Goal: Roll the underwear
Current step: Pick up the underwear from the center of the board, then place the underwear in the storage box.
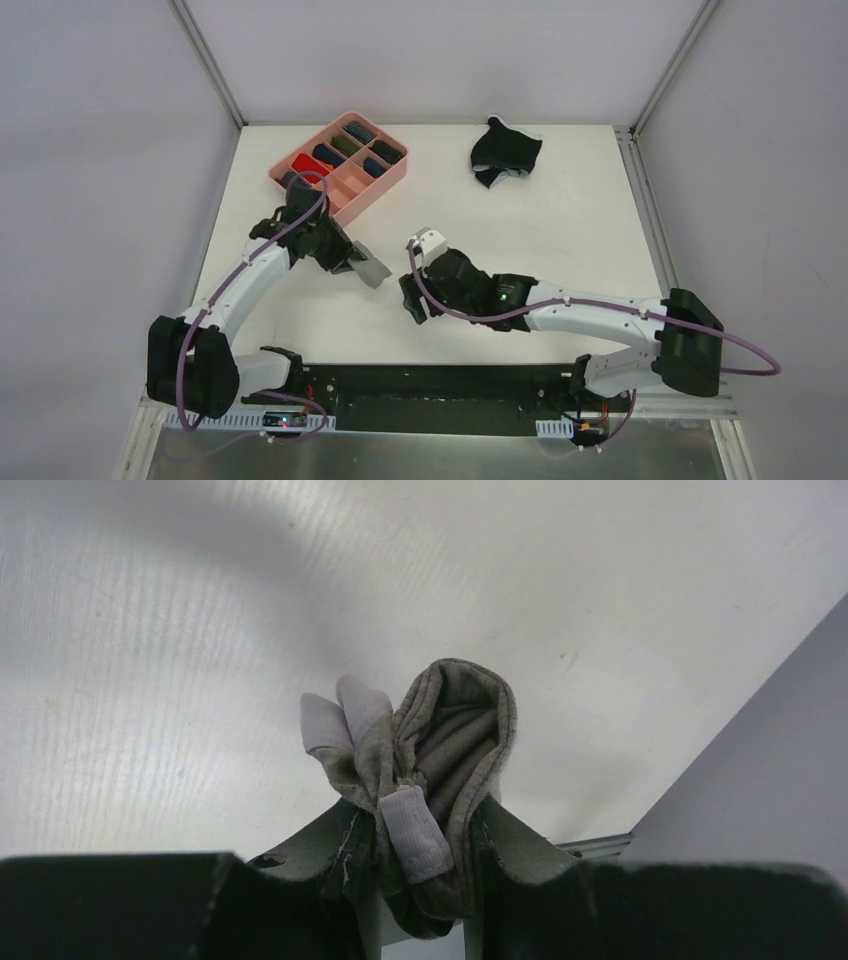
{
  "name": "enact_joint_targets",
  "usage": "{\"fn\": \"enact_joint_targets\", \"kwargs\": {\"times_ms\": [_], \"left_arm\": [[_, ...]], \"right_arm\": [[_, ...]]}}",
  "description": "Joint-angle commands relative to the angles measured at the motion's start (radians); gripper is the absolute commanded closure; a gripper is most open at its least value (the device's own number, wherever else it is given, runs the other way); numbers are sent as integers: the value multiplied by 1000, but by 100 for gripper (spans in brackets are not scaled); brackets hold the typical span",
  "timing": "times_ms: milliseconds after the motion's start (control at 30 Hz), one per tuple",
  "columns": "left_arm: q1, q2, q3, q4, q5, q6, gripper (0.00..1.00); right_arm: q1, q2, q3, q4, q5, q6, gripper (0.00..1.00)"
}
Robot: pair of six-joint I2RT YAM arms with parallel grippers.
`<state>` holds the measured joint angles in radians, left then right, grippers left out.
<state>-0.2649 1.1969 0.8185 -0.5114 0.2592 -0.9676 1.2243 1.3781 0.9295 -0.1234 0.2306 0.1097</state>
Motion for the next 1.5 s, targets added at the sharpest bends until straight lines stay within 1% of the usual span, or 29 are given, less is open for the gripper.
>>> {"fn": "enact_joint_targets", "kwargs": {"times_ms": [0, 100, 200, 333, 433, 533, 667, 800, 967, 1100, 1267, 1467], "left_arm": [[60, 59, 195, -156, 121, 183, 100], [111, 123, 353, -235, 167, 279, 100], [160, 191, 491, -252, 204, 347, 100], [227, 349, 680, -261, 333, 417, 100], [275, 463, 801, -282, 371, 472, 100], [327, 571, 886, -306, 436, 511, 100], [364, 673, 996, -380, 345, 564, 100], [399, 747, 1056, -424, 336, 588, 100], [435, 802, 1058, -441, 376, 604, 100], [451, 826, 1034, -447, 299, 598, 100], [453, 881, 1028, -460, 285, 603, 100], [453, 886, 1029, -530, 165, 604, 100]], "right_arm": [[-59, -88, -44, -54, 55, 31, 26], [-106, -131, -68, -77, 58, 32, 26], [-142, -163, -81, -114, 56, 37, 26], [-172, -200, -94, -156, 59, 49, 26], [-187, -218, -91, -189, 62, 56, 26], [-199, -231, -89, -209, 66, 61, 26], [-218, -231, -88, -218, 54, 62, 26], [-233, -222, -87, -219, 37, 63, 26], [-241, -203, -85, -212, 21, 62, 26], [-246, -187, -79, -205, 2, 67, 26], [-245, -195, -89, -200, -2, 76, 26], [-245, -199, -99, -196, -7, 91, 26]]}}
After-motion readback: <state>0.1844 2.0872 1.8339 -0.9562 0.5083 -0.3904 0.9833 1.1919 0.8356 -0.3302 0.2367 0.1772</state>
